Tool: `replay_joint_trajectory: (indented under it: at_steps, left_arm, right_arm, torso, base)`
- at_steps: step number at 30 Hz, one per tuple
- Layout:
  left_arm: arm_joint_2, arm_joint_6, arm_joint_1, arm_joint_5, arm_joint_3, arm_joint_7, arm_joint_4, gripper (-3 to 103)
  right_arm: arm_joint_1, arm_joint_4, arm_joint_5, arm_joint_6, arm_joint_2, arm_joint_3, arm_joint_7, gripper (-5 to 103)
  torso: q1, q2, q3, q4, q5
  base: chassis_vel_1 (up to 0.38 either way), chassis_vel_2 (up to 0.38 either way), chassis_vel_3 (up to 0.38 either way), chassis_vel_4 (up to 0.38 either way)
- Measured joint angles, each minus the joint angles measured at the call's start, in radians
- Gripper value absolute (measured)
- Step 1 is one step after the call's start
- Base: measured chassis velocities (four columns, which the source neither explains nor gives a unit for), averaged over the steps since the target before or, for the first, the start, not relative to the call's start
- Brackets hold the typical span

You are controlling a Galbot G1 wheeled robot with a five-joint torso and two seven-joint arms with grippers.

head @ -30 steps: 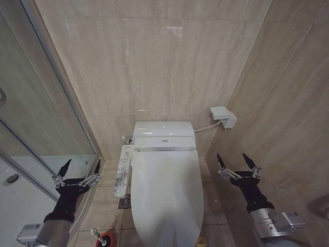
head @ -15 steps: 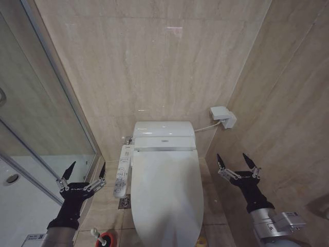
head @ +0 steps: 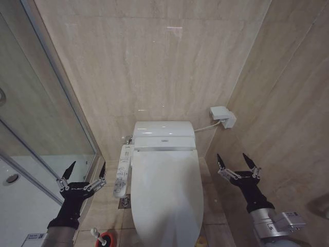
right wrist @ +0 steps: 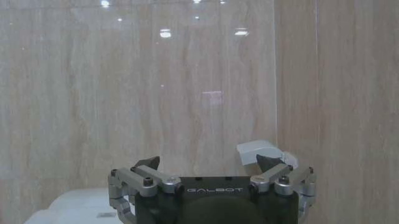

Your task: Open the toilet lid, clean the toilet bowl with a toilet brush, close the toilet lid, and flush.

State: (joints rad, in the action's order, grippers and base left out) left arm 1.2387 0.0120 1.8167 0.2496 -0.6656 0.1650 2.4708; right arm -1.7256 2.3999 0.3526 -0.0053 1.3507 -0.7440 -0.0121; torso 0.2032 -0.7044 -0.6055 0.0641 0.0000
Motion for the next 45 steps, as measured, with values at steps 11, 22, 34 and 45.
replay_joint_trajectory:
  at_steps: [11,22,34,45]
  left_arm:
    - [-0.001,-0.001,-0.001,0.001,0.0,0.0,-0.001,100]
    - [-0.001,-0.001,0.0,0.002,0.001,0.001,-0.002,100]
    - [-0.001,-0.001,0.0,0.002,0.001,0.001,-0.002,100]
    - [-0.001,-0.001,0.0,0.002,0.001,0.001,-0.002,100]
  right_arm:
    - [0.0,0.0,0.0,0.0,0.0,0.0,0.0,100]
    - [0.0,0.0,0.0,0.0,0.0,0.0,0.0,100]
    - [0.0,0.0,0.0,0.0,0.0,0.0,0.0,100]
    - [0.0,0.0,0.0,0.0,0.0,0.0,0.0,100]
  torso:
    - [0.0,0.0,0.0,0.0001,-0.0001]
    - [-0.001,0.0,0.0,0.0001,0.0]
    - [0.0,0.0,0.0,0.0,-0.0003]
    - [0.0,0.0,0.0,-0.0001,0.0]
  base:
    - [0.109,-0.116,-0.11,0.109]
    - [0.237,-0.243,-0.24,0.238]
    - [0.196,-0.198,-0.196,0.188]
    - [0.148,-0.148,-0.142,0.139]
